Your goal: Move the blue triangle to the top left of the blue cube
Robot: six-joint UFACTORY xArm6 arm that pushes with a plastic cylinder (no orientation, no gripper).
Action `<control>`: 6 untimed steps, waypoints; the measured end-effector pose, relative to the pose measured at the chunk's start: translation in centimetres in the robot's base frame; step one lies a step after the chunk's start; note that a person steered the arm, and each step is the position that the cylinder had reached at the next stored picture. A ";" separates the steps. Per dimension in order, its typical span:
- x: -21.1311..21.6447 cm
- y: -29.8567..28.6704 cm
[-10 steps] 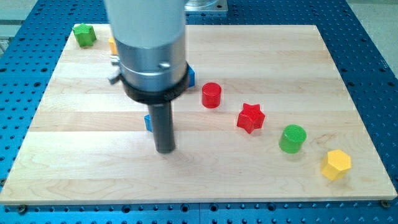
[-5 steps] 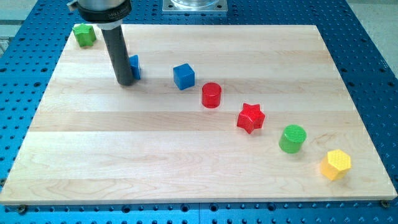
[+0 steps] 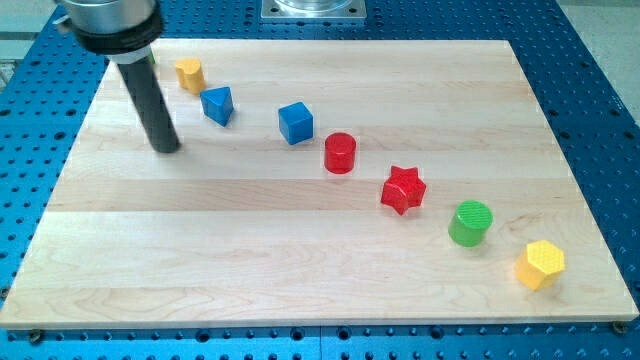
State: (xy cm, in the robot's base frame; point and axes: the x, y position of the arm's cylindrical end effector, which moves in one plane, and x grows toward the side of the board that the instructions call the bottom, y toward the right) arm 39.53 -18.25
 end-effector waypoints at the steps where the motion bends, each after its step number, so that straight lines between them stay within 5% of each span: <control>1: -2.7 1.2; 4: -5.9 6.2; 5: -7.0 -4.0; 6: -7.0 -7.8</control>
